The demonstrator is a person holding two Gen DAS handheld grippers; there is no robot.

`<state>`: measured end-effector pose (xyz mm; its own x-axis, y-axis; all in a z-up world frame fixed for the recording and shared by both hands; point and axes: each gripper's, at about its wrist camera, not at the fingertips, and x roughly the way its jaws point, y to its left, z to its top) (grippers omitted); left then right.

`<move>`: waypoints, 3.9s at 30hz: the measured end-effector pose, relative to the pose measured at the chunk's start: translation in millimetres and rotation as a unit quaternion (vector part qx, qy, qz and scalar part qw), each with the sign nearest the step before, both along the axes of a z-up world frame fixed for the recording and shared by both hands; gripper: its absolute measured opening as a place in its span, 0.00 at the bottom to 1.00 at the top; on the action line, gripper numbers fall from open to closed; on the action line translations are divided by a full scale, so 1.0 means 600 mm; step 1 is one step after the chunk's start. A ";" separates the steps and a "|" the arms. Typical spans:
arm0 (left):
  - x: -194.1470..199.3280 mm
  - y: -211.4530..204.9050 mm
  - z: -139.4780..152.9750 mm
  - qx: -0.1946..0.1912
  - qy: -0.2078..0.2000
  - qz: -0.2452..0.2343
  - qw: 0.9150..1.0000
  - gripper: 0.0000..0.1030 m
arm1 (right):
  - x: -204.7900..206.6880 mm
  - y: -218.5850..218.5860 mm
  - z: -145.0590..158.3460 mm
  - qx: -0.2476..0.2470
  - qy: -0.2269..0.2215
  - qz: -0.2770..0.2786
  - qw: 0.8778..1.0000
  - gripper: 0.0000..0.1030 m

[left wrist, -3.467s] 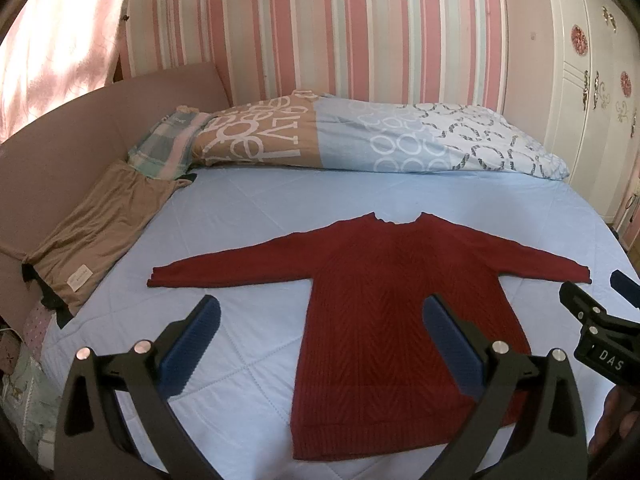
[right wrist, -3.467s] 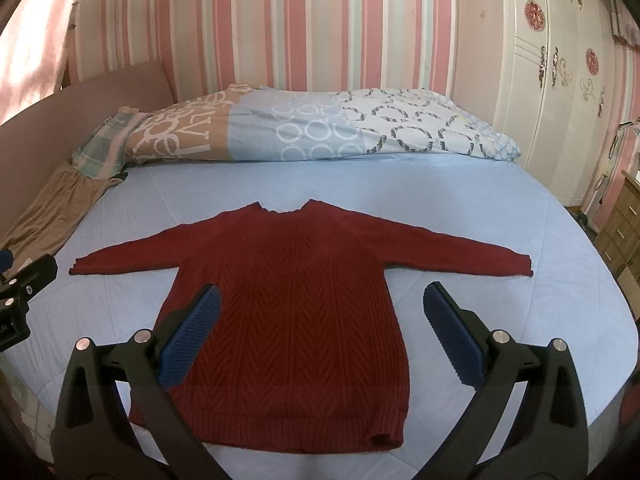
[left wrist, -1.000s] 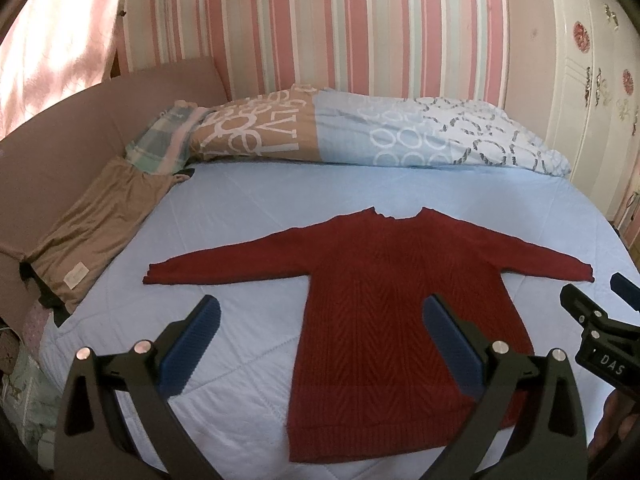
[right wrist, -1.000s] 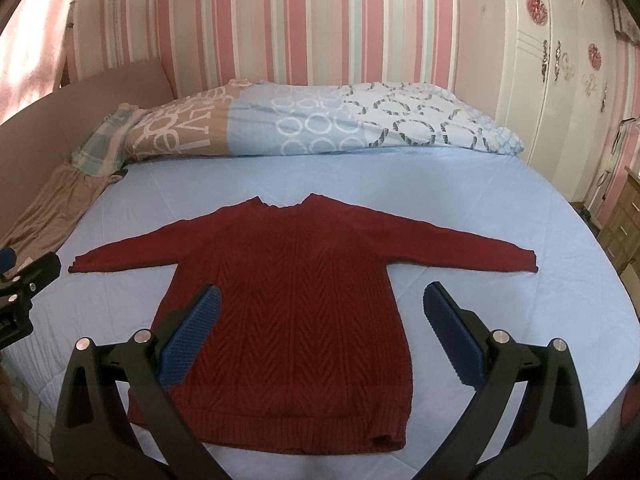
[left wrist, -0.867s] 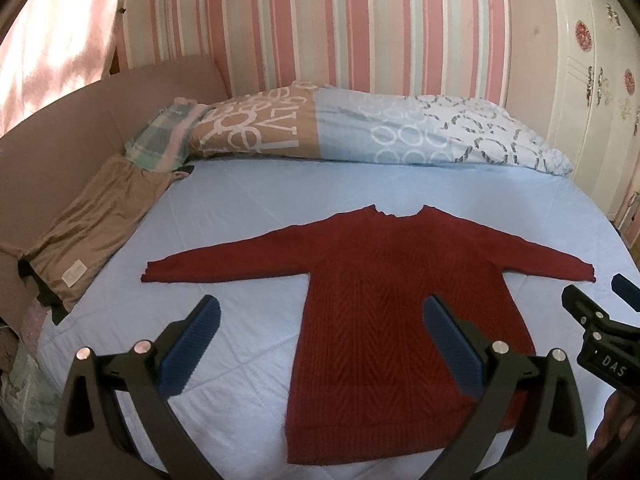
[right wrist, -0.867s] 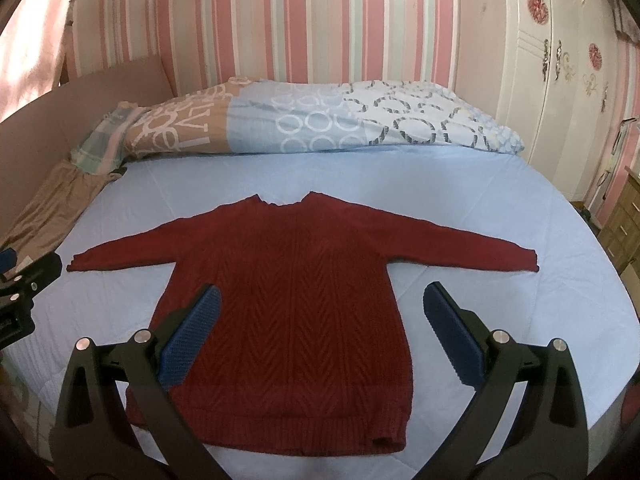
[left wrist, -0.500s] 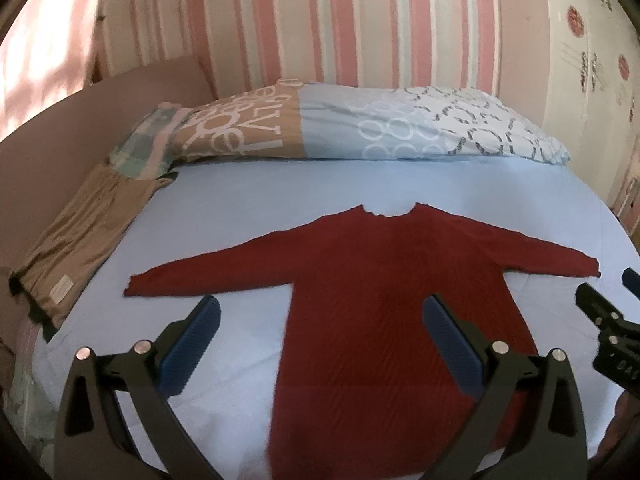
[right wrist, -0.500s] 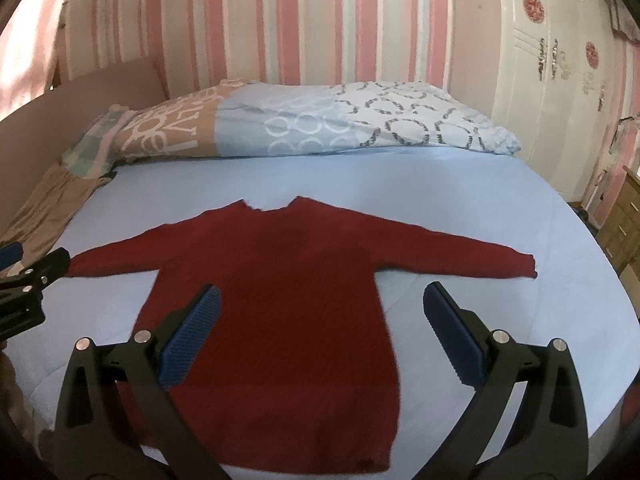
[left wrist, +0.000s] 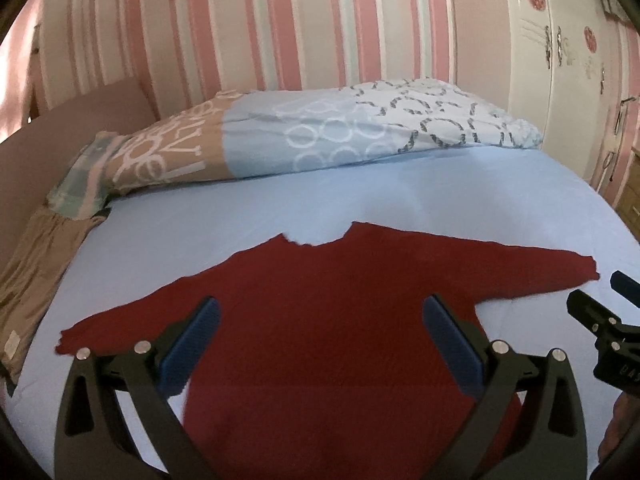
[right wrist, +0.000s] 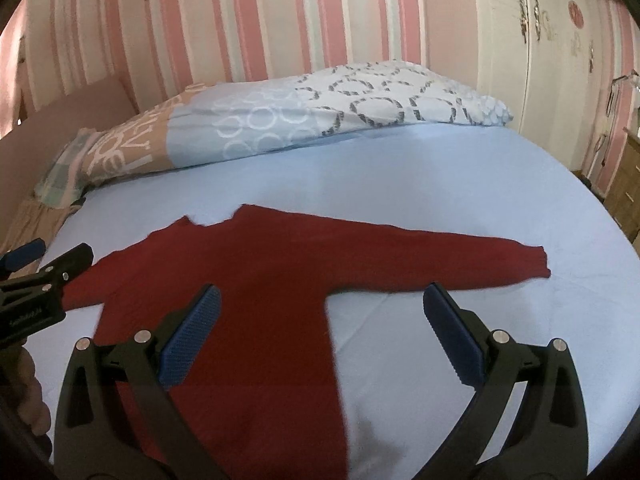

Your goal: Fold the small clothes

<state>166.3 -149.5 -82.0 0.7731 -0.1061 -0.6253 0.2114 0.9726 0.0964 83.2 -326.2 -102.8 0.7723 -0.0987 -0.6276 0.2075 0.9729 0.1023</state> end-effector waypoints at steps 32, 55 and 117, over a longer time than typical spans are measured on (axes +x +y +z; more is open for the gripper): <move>0.234 -0.238 -0.164 -0.004 0.083 -0.052 0.995 0.98 | 0.103 -0.474 -0.211 0.098 0.170 -0.213 0.957 0.65; 0.202 -0.211 -0.137 0.044 0.051 -0.063 0.996 0.98 | 0.078 -0.612 -0.231 0.264 0.109 -0.302 0.909 0.76; 0.212 0.391 -0.155 -0.034 0.119 0.132 0.983 0.98 | 0.317 0.332 -0.141 0.119 0.129 0.196 0.965 0.72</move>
